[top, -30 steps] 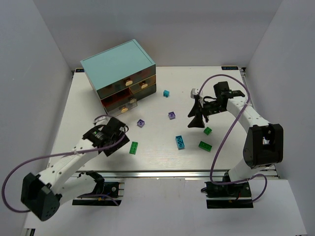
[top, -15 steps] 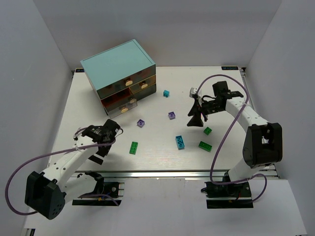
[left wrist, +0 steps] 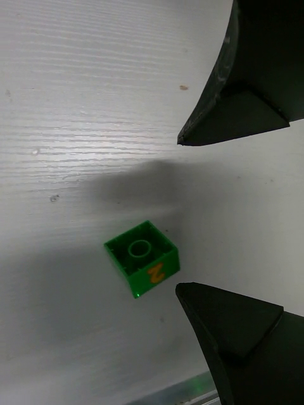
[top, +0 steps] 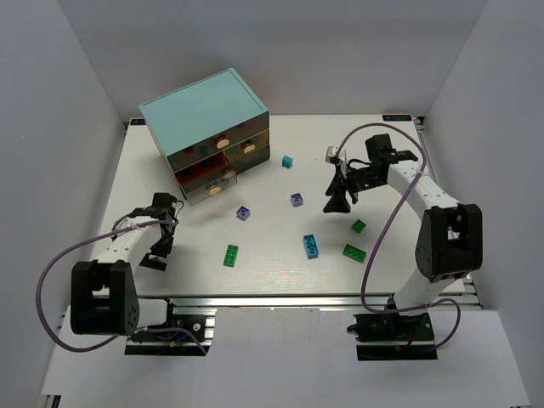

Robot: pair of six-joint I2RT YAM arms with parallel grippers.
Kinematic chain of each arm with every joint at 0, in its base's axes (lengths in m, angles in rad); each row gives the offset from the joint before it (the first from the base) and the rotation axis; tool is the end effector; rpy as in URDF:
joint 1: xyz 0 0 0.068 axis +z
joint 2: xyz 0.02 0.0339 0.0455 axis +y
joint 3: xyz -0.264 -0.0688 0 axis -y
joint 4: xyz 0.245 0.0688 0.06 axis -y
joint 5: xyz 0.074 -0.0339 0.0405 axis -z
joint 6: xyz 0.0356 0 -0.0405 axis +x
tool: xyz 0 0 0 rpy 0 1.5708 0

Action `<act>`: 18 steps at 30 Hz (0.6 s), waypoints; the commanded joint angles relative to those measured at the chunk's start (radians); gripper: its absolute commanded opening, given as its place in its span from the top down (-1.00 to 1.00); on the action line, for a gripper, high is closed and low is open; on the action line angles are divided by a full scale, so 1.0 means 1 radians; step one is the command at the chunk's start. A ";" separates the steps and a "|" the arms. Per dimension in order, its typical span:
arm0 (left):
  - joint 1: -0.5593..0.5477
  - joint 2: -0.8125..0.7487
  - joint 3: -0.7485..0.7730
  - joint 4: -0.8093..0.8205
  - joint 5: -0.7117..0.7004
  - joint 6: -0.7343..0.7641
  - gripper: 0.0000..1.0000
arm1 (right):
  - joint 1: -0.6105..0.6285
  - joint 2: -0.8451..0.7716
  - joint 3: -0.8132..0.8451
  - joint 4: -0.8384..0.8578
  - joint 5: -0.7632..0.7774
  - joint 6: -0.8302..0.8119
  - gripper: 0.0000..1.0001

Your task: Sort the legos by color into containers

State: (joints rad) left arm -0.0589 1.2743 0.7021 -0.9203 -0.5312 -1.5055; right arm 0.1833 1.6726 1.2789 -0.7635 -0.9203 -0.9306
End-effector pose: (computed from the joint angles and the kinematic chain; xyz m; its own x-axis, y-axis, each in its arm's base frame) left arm 0.1903 0.0068 0.1794 -0.0761 -0.8574 -0.5090 -0.9924 0.1149 -0.0451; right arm 0.3237 0.0888 0.2501 -0.1971 -0.5305 -0.8245 -0.9758 0.1870 0.1130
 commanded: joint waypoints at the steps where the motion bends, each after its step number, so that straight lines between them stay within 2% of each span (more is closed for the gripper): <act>1: 0.048 0.017 0.020 0.081 0.016 0.083 -0.96 | -0.007 -0.010 0.031 -0.034 0.012 -0.001 -0.44; 7: 0.117 0.010 -0.013 0.104 0.027 0.109 -0.93 | -0.008 -0.017 0.034 -0.033 0.012 0.018 -0.44; 12: 0.166 -0.012 -0.044 0.120 0.023 0.123 -0.75 | -0.007 -0.027 0.027 -0.037 0.024 0.007 -0.44; 18: 0.197 -0.024 -0.067 0.126 0.027 0.137 -0.65 | -0.008 -0.039 0.011 -0.039 0.031 0.004 -0.44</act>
State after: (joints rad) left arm 0.1169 1.2892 0.6472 -0.8112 -0.5018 -1.3872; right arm 0.1818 1.6726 1.2793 -0.7849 -0.8890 -0.9226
